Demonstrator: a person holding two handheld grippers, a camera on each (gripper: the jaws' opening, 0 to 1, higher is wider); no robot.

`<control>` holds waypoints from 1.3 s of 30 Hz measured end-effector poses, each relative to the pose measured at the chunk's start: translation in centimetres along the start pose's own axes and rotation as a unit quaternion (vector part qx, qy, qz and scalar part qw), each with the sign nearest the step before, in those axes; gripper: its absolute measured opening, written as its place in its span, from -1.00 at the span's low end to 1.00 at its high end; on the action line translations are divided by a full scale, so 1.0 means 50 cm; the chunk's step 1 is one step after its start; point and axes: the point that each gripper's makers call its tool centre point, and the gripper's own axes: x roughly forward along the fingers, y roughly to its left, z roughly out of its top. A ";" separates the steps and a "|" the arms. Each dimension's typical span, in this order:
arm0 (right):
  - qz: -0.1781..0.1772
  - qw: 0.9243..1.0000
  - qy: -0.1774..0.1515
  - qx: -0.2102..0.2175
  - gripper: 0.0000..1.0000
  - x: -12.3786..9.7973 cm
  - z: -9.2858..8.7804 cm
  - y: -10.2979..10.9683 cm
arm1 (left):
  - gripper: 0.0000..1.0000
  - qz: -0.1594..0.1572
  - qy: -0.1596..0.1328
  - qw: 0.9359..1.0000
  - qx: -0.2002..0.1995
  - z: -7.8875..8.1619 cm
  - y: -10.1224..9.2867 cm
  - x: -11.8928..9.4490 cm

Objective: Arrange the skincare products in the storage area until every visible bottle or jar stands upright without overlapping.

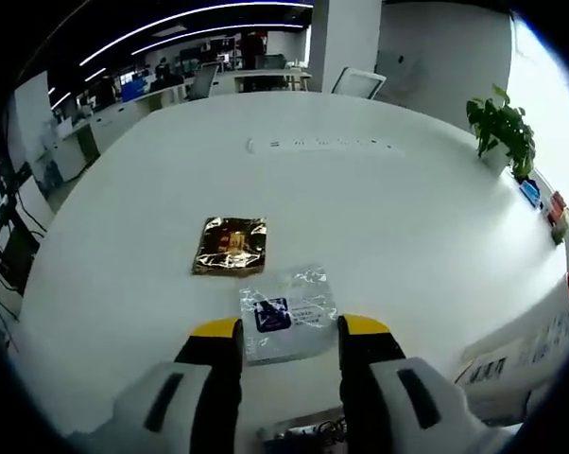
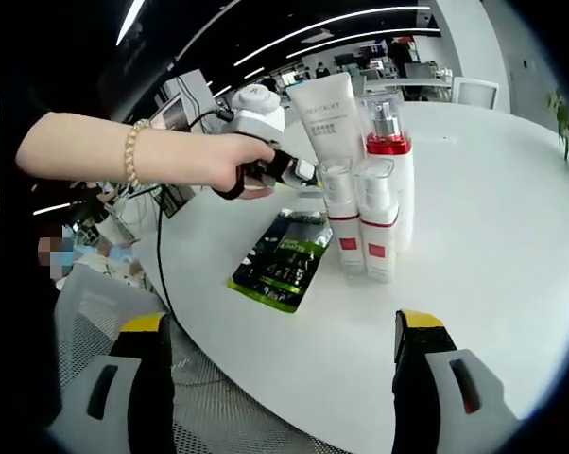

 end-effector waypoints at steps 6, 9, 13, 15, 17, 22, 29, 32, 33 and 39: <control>0.001 1.000 -0.004 -0.002 0.95 -0.001 0.003 0.002 | -0.28 -0.007 -0.010 1.000 -0.004 -0.005 0.007 -0.022; 0.006 1.000 -0.010 0.000 0.96 -0.002 0.008 0.007 | -0.28 -0.015 -0.018 1.000 0.005 -0.005 0.004 -0.036; 0.013 1.000 -0.018 0.006 0.96 -0.003 0.014 0.009 | -0.27 -0.026 -0.024 0.999 0.004 -0.015 -0.001 -0.058; 0.014 1.000 -0.019 0.008 0.96 -0.003 0.014 0.009 | -0.27 -0.029 -0.026 0.999 0.009 -0.018 -0.004 -0.070; 0.014 1.000 -0.021 0.008 0.94 -0.003 0.015 0.009 | -0.27 -0.034 -0.034 0.999 0.024 -0.017 -0.009 -0.072; 0.019 1.000 -0.023 0.007 0.90 -0.003 0.016 0.011 | -0.27 -0.028 -0.056 0.997 0.043 -0.012 0.003 -0.102; 0.032 0.999 -0.038 0.016 0.83 -0.005 0.028 0.020 | -0.27 -0.039 -0.084 0.993 0.072 -0.004 0.003 -0.153; 0.037 0.998 -0.037 0.016 0.78 -0.006 0.026 0.022 | -0.27 -0.049 -0.101 0.991 0.070 0.006 -0.003 -0.176; 0.039 0.998 -0.037 0.015 0.77 -0.005 0.028 0.024 | -0.27 -0.053 -0.103 0.991 0.070 0.006 -0.006 -0.182; 0.051 0.997 -0.048 0.021 0.69 -0.007 0.041 0.037 | -0.26 -0.059 -0.129 0.985 0.102 0.005 -0.012 -0.223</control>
